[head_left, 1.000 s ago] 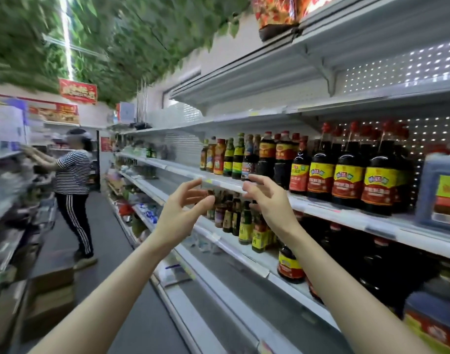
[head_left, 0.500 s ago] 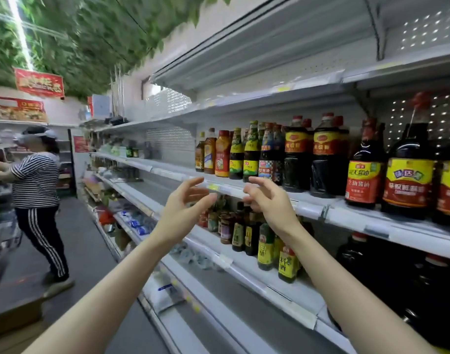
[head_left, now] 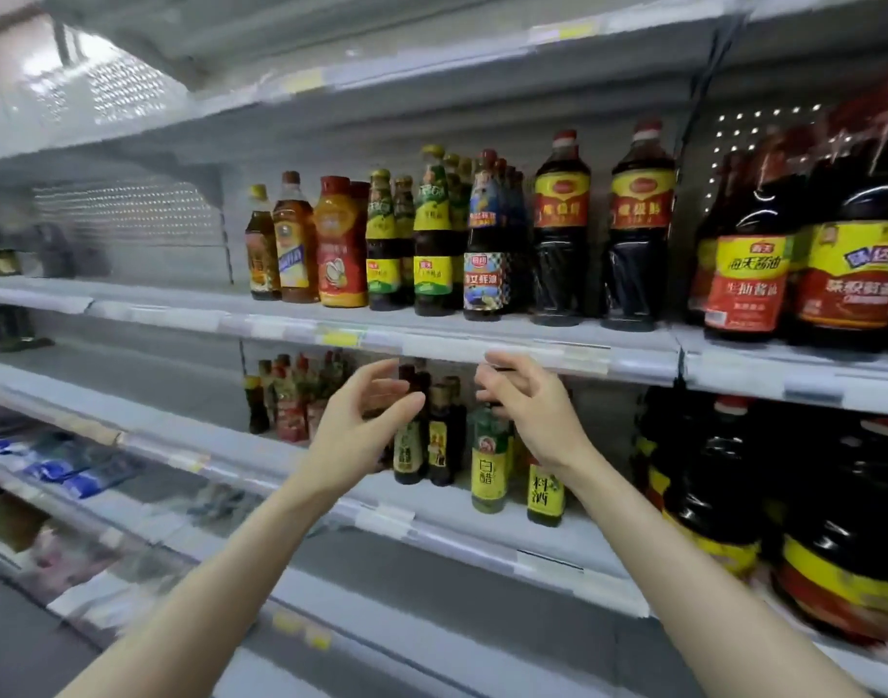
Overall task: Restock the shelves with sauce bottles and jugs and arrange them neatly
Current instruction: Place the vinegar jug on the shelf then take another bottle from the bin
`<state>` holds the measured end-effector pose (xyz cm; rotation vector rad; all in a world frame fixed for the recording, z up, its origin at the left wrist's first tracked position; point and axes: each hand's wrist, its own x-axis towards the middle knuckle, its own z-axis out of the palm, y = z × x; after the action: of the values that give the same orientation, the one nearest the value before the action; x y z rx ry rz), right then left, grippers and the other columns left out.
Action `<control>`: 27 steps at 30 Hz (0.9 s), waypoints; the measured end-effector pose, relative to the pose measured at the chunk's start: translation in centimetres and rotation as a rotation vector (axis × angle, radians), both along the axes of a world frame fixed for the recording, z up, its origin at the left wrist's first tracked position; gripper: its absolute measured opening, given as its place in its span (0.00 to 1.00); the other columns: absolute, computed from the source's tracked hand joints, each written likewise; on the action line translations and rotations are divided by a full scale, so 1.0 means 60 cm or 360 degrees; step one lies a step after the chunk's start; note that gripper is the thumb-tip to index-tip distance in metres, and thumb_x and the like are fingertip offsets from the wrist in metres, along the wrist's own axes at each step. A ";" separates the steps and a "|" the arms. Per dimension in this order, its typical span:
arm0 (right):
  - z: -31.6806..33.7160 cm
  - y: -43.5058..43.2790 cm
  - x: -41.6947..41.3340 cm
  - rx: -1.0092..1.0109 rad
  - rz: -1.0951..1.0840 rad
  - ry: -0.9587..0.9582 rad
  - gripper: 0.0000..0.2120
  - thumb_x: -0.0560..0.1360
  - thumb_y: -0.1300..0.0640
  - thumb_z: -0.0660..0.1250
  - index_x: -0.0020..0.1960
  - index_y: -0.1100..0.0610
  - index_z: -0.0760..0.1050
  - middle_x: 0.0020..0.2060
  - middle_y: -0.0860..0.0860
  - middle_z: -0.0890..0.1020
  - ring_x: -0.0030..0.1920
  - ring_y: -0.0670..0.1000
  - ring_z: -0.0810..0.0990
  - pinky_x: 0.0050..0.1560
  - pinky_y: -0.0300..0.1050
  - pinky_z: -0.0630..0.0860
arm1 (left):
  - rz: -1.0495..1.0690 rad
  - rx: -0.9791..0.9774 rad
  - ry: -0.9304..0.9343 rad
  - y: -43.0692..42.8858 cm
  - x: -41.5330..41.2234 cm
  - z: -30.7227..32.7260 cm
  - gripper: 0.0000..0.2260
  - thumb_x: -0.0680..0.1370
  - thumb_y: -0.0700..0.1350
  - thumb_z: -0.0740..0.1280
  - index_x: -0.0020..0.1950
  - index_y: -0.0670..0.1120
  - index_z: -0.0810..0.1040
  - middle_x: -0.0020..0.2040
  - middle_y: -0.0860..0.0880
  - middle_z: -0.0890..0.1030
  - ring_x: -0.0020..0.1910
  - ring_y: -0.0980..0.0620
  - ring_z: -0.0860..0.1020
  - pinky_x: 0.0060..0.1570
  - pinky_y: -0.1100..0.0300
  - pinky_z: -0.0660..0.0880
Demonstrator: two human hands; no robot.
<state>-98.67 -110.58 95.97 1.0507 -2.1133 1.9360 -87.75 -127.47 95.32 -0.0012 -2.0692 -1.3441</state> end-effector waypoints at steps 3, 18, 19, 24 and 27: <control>-0.053 -0.057 0.002 -0.0043 -0.0134 -0.0171 0.09 0.77 0.52 0.67 0.57 0.49 0.74 0.46 0.47 0.83 0.50 0.48 0.82 0.57 0.49 0.78 | -0.0152 0.0038 -0.0128 -0.056 -0.034 -0.047 0.20 0.76 0.45 0.70 0.67 0.48 0.72 0.56 0.49 0.80 0.56 0.54 0.79 0.49 0.68 0.76; -0.514 -0.166 0.021 0.0306 -0.0563 -0.1036 0.10 0.77 0.53 0.68 0.57 0.54 0.75 0.46 0.50 0.83 0.46 0.48 0.82 0.46 0.35 0.75 | -0.0483 0.0443 -0.1015 -0.203 -0.097 -0.499 0.22 0.71 0.49 0.74 0.62 0.49 0.74 0.53 0.49 0.81 0.51 0.58 0.78 0.51 0.65 0.72; -0.556 -0.167 0.024 0.0323 -0.0579 -0.1090 0.09 0.77 0.54 0.68 0.56 0.54 0.76 0.45 0.50 0.83 0.44 0.47 0.82 0.43 0.32 0.75 | -0.0493 0.0464 -0.1076 -0.205 -0.094 -0.541 0.20 0.73 0.46 0.74 0.63 0.47 0.74 0.52 0.49 0.81 0.50 0.59 0.78 0.51 0.66 0.72; -0.773 -0.164 0.032 0.0455 -0.0681 -0.1341 0.06 0.76 0.55 0.69 0.52 0.54 0.77 0.40 0.48 0.82 0.42 0.49 0.82 0.42 0.33 0.74 | -0.0495 0.0531 -0.1385 -0.208 -0.090 -0.746 0.21 0.73 0.48 0.74 0.63 0.46 0.75 0.54 0.46 0.81 0.48 0.55 0.78 0.48 0.65 0.72; -0.911 -0.154 0.045 0.0457 -0.0747 -0.1512 0.04 0.76 0.56 0.69 0.50 0.54 0.77 0.38 0.46 0.82 0.40 0.45 0.80 0.42 0.32 0.74 | -0.0489 0.0533 -0.1543 -0.196 -0.091 -0.879 0.25 0.67 0.54 0.73 0.61 0.48 0.75 0.50 0.48 0.82 0.42 0.62 0.79 0.40 0.71 0.73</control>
<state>-95.96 -119.81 41.33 -0.5019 -2.7538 2.1066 -93.20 -139.25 42.60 0.6088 -2.6285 -2.1587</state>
